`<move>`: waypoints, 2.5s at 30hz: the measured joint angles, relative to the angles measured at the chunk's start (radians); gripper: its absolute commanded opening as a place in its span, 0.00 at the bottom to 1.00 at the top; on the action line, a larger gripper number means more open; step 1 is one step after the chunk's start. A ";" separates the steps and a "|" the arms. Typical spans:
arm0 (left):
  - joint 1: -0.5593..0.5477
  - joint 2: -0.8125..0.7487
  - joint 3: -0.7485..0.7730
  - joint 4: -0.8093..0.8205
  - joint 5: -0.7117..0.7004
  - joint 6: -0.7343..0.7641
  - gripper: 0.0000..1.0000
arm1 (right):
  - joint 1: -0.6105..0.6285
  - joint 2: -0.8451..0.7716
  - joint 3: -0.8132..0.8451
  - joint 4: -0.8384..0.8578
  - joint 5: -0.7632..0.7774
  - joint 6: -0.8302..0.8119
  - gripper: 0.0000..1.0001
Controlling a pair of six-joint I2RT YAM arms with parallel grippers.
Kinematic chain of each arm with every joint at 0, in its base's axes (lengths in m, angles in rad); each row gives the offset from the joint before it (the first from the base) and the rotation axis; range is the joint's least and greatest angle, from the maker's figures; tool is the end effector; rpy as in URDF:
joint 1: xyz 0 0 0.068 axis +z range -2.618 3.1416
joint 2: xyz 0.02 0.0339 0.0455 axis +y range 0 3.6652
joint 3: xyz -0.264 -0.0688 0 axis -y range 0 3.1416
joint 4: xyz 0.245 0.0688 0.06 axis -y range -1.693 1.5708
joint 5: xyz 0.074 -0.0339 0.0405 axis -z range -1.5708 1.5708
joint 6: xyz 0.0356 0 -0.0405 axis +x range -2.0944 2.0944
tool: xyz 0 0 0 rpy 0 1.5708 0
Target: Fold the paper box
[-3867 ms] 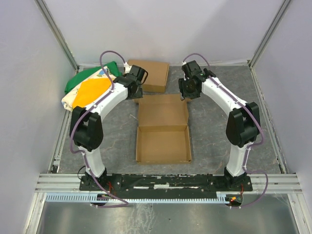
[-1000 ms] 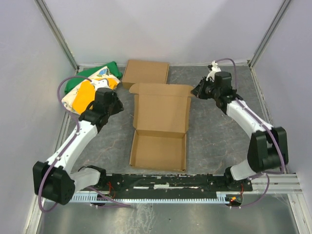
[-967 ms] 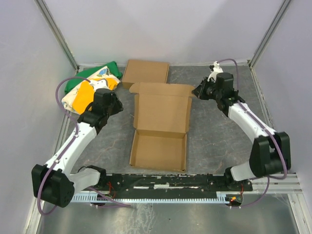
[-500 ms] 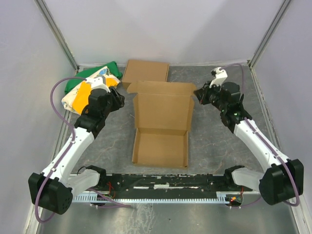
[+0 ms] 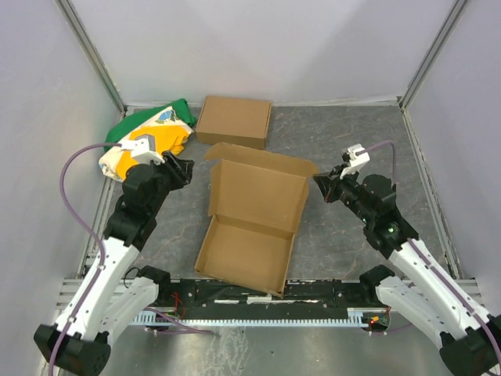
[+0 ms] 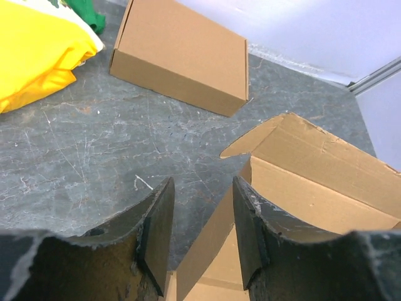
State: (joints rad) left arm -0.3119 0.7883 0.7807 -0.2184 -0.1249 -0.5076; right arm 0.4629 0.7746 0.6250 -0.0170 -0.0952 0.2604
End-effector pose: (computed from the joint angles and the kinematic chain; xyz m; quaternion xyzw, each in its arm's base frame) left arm 0.1783 -0.0528 0.3344 -0.1150 0.7733 -0.2029 0.5896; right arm 0.1689 0.0881 0.3028 -0.1077 0.7556 0.2622 0.5905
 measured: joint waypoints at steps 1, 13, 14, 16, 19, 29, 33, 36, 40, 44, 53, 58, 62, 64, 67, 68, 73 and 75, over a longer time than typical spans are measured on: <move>0.000 -0.024 -0.003 -0.007 -0.001 0.000 0.49 | 0.000 -0.019 -0.004 -0.009 -0.001 0.001 0.09; -0.005 -0.184 -0.004 -0.053 -0.031 0.026 0.49 | 0.014 -0.092 0.008 -0.027 0.109 -0.107 0.08; -0.005 -0.174 -0.004 -0.055 -0.030 0.026 0.49 | 0.014 -0.050 0.027 -0.013 0.119 -0.129 0.08; -0.005 -0.155 -0.004 -0.056 -0.028 0.026 0.49 | 0.014 0.034 0.066 0.034 0.122 -0.166 0.08; -0.005 -0.129 -0.004 -0.055 -0.022 0.026 0.49 | 0.015 0.145 0.084 0.145 0.114 -0.224 0.07; -0.005 -0.015 0.038 0.000 0.030 0.051 0.50 | 0.019 0.247 0.085 0.402 0.093 -0.334 0.07; -0.005 0.032 0.076 0.021 0.056 0.055 0.50 | 0.019 0.257 0.109 0.436 0.088 -0.357 0.08; -0.007 0.036 0.087 0.038 0.062 0.056 0.50 | 0.019 0.255 0.113 0.449 0.080 -0.358 0.08; -0.015 0.036 0.092 0.061 0.101 0.055 0.48 | 0.021 0.198 0.044 0.458 0.072 -0.326 0.09; -0.034 0.012 0.063 0.071 0.127 0.055 0.47 | 0.026 0.065 -0.051 0.407 0.071 -0.280 0.09; -0.045 -0.069 -0.004 0.057 0.136 0.053 0.48 | 0.035 -0.234 -0.109 0.204 0.098 -0.189 0.10; -0.054 -0.070 -0.101 0.056 0.138 0.037 0.47 | 0.035 -0.179 -0.096 0.153 0.103 -0.170 0.09; -0.073 -0.069 -0.157 0.043 0.138 0.013 0.46 | 0.035 -0.138 -0.096 0.145 0.093 -0.158 0.08; -0.092 -0.080 -0.177 0.043 0.135 0.002 0.45 | 0.034 -0.141 -0.098 0.151 0.086 -0.155 0.08; -0.132 -0.093 -0.196 0.043 0.134 -0.011 0.44 | 0.035 -0.147 -0.110 0.167 0.072 -0.144 0.08; -0.145 -0.097 -0.201 0.044 0.133 -0.016 0.44 | 0.035 -0.148 -0.114 0.173 0.069 -0.141 0.08; -0.227 -0.140 -0.246 0.043 0.100 -0.058 0.43 | 0.035 -0.177 -0.134 0.180 0.042 -0.105 0.08; -0.261 -0.172 -0.266 0.033 0.079 -0.073 0.43 | 0.035 -0.212 -0.150 0.172 0.027 -0.087 0.08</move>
State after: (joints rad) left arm -0.5728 0.6163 0.5148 -0.1856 -0.0456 -0.5804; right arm 0.4976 0.5629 0.4755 0.1551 -0.0685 0.1734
